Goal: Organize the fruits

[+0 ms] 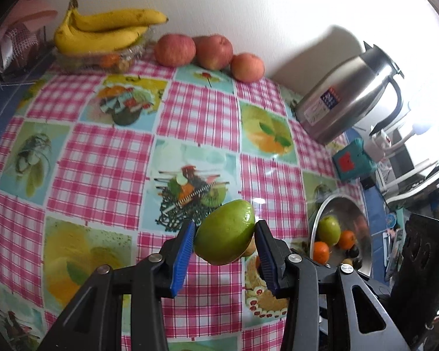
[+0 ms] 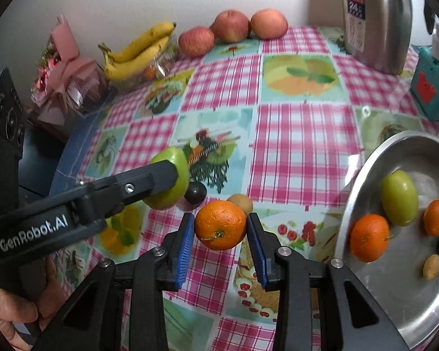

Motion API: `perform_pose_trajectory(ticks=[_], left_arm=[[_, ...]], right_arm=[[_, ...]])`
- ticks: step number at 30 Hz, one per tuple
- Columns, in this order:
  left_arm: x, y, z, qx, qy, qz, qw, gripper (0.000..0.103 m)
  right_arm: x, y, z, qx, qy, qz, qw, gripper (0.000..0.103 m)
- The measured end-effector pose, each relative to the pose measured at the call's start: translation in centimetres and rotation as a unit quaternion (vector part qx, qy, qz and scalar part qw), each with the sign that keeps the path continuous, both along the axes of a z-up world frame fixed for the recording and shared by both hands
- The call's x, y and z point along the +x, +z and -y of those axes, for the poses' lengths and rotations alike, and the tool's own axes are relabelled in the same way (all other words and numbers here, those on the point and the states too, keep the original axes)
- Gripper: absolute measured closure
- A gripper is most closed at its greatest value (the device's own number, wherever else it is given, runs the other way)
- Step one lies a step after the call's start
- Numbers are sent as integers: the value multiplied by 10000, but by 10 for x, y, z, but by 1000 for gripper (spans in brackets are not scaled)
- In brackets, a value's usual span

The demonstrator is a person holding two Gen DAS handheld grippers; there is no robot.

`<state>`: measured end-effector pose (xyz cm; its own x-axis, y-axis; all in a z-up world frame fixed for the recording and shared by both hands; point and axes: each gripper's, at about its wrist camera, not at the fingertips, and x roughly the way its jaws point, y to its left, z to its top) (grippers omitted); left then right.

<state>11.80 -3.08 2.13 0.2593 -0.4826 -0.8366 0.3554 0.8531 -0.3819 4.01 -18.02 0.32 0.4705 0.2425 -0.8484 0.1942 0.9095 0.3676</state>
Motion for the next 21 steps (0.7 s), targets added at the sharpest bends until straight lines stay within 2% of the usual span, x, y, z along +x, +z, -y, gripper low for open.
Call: perform_pose_trajectory(ticks=[7, 16, 17, 18, 21], left_arm=[[1, 10, -7, -62, 152, 126, 9998, 58], [-1, 15, -6, -59, 172, 203, 9996, 58], [-2, 16, -6, -57, 169, 212, 9996, 61], [-2, 16, -6, -68, 162, 223, 9996, 70], [-4, 20, -3, -101, 126, 271, 9995, 70]], right_arm=[[-4, 17, 3, -23, -155, 212, 9997, 65], [-10, 20, 6, -68, -220, 246, 9994, 65], [-11, 20, 7, -70, -222, 235, 9995, 65], [-11, 20, 8, -68, -228, 227, 9995, 65], [-12, 18, 12, -72, -281, 191, 9994, 65]])
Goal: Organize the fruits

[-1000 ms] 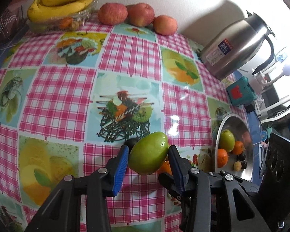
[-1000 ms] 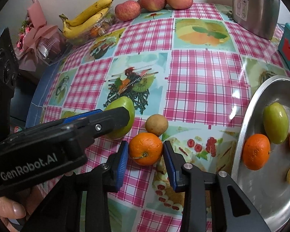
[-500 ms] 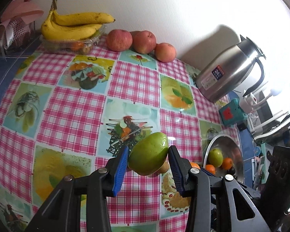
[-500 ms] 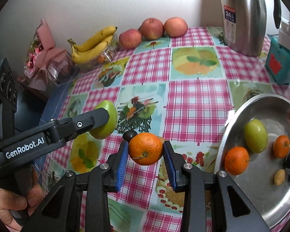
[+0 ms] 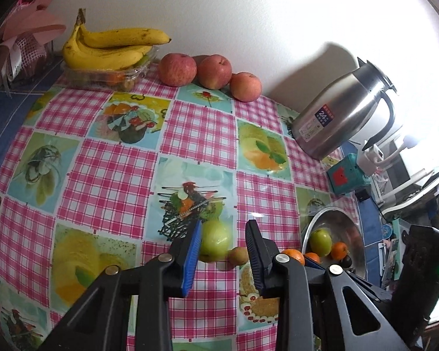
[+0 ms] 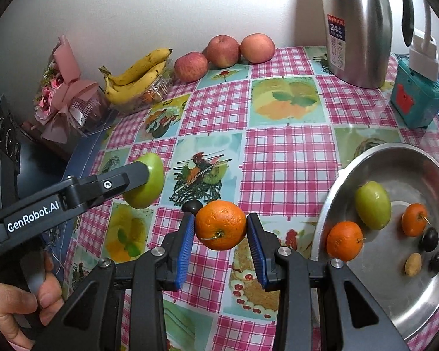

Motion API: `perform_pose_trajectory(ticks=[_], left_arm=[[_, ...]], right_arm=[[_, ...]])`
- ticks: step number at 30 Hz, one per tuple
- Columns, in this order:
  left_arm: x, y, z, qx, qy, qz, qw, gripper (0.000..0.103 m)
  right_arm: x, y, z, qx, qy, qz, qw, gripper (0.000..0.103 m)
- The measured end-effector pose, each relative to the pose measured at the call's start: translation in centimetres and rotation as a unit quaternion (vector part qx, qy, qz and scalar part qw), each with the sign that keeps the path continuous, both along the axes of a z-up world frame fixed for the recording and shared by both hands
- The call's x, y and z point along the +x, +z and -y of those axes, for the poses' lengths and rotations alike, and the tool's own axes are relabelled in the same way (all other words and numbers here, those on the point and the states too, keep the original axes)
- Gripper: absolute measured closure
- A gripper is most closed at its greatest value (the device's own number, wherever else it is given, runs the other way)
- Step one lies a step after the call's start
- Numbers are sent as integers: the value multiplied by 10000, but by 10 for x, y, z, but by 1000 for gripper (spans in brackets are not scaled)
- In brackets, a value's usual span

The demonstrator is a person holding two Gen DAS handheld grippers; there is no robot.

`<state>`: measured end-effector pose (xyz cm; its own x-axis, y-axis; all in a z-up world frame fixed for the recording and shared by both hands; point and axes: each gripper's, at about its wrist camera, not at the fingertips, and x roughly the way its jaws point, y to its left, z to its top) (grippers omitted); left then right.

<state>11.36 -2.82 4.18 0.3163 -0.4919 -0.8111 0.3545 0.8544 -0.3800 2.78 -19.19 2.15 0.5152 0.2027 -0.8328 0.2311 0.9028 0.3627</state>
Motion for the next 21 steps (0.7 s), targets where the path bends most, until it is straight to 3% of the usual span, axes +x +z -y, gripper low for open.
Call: perform_pose_trajectory(ticks=[13, 16, 18, 21], left_arm=[[4, -21, 12, 256, -6, -124, 9996, 70], [8, -29, 12, 272, 52, -207, 9994, 66], [12, -36, 11, 350, 112, -216, 9991, 59], [17, -53, 13, 533, 125, -340, 9979, 58]], right_arm=[[-9, -11, 26, 199, -340, -144, 9991, 65], [-13, -10, 36, 250, -485, -128, 9984, 65], [-14, -10, 40, 236, -553, -134, 9981, 65], [-15, -12, 43, 278, -594, -166, 9977, 65]])
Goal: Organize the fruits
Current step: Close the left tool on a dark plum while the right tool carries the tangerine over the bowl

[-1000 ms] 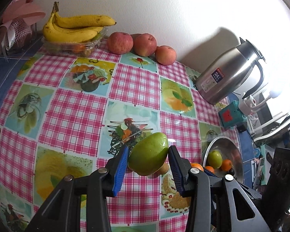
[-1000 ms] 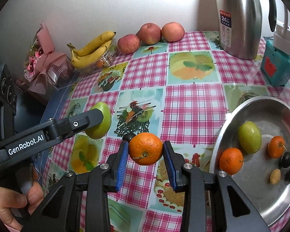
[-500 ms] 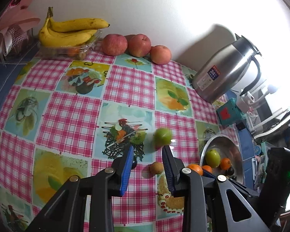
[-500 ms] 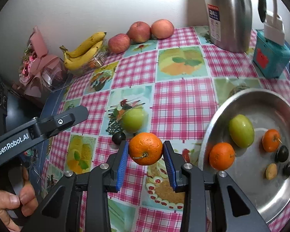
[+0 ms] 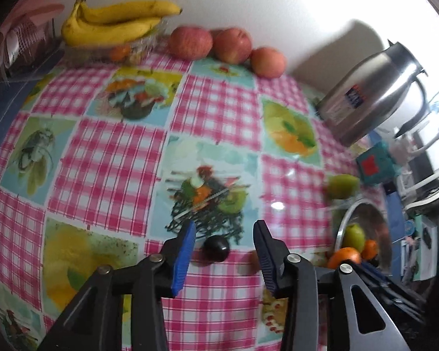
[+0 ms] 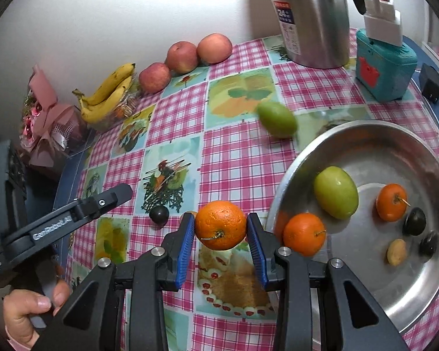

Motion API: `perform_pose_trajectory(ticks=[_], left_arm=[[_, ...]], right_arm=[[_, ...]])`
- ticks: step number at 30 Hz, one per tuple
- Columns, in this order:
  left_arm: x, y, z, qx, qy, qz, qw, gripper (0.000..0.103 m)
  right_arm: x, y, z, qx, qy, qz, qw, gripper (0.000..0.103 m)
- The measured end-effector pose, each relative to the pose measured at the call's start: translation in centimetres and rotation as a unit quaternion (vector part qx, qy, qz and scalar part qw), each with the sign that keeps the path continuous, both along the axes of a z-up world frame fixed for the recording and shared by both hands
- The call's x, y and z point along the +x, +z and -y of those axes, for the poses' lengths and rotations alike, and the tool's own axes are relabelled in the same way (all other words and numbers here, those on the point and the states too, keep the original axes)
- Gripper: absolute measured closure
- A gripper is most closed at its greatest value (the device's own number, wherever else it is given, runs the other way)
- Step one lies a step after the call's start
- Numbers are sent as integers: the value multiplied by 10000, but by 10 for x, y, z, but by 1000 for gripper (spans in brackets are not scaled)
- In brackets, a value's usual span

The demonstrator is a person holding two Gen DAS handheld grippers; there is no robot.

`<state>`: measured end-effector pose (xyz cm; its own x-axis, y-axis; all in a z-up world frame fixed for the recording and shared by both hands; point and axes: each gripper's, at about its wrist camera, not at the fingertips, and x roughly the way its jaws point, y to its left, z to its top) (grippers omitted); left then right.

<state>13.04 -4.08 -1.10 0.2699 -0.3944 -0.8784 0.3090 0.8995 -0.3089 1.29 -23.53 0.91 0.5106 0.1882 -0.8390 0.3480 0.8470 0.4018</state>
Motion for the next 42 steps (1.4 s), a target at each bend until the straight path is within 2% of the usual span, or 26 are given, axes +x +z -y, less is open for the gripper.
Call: perform_pose_trajectory(ticks=[11, 17, 22, 31, 42], left_arm=[[-2, -38, 17, 296, -200, -368, 9987, 59], [-4, -39, 18, 378, -154, -326, 9986, 75], [-3, -30, 13, 302, -92, -255, 9992, 76], [-9, 7, 12, 72, -138, 127, 9998, 76], [-32, 33, 42, -50, -546, 413, 9976, 76]], right_arm=[[2, -7, -2, 5, 34, -112, 9999, 65], [2, -6, -2, 19, 41, -97, 9999, 65], [2, -5, -2, 42, 38, -94, 9999, 65], [-3, 0, 6, 91, -105, 0, 9999, 65], [-30, 6, 50, -213, -898, -81, 9957, 65]])
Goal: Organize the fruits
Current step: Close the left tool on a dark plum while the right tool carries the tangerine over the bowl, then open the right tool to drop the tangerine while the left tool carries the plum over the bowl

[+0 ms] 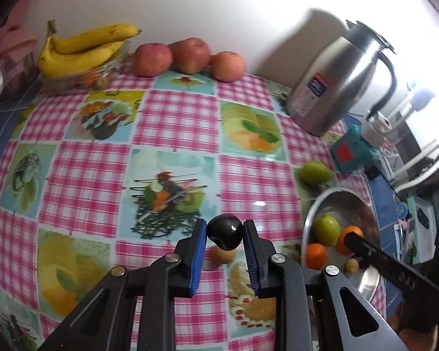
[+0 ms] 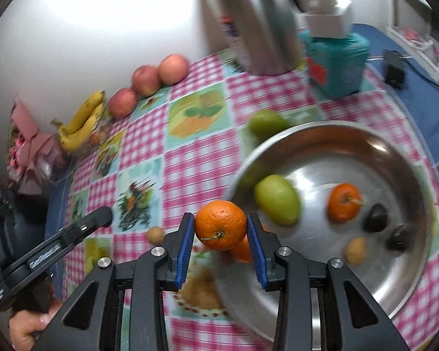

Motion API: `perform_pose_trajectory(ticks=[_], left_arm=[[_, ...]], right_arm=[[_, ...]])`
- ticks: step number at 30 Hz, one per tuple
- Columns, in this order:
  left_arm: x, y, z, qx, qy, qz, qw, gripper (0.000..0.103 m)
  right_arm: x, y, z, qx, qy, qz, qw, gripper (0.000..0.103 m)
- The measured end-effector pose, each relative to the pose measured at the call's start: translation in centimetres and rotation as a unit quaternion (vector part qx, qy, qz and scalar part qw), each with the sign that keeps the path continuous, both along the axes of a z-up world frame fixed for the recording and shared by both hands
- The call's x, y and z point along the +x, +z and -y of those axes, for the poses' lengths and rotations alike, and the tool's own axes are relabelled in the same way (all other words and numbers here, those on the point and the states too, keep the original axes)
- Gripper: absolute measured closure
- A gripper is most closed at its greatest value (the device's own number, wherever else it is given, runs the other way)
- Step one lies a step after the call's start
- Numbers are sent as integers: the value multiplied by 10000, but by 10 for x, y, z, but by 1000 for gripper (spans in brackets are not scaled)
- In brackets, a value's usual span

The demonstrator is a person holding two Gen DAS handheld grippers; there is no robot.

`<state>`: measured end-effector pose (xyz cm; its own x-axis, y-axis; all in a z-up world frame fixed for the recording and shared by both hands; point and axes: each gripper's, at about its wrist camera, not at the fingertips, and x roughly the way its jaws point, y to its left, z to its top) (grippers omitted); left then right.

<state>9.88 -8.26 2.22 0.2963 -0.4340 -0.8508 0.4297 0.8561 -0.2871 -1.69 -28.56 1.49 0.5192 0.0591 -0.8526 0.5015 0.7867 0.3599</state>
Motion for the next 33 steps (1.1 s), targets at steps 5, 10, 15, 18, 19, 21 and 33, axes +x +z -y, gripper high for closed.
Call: perform_pose_trajectory(ticks=[5, 10, 15, 18, 19, 21, 33], left_arm=[[-18, 2, 28, 68, -408, 62, 9991, 76], [-45, 6, 60, 146, -920, 168, 9955, 76], [-75, 6, 94, 275, -1489, 264, 9881, 76], [-88, 0, 110, 406, -1758, 278, 9832, 76], [-91, -2, 113, 440, -1817, 277, 9820, 76], [-98, -6, 119, 532, -1929, 269, 9794, 76], [-107, -27, 131, 843, -2086, 205, 9741, 76]], right_arm=[[-28, -3, 34, -195, -694, -177, 9972, 65], [-51, -6, 59, -275, -1182, -292, 9922, 65], [-62, -4, 70, -313, -1386, -269, 9895, 65], [-64, -3, 72, -343, -1375, -283, 9895, 65], [-63, -3, 70, -330, -1340, -295, 9900, 65], [-61, -5, 67, -278, -1226, -315, 9916, 65], [-54, -11, 43, -188, -835, -529, 9949, 65]])
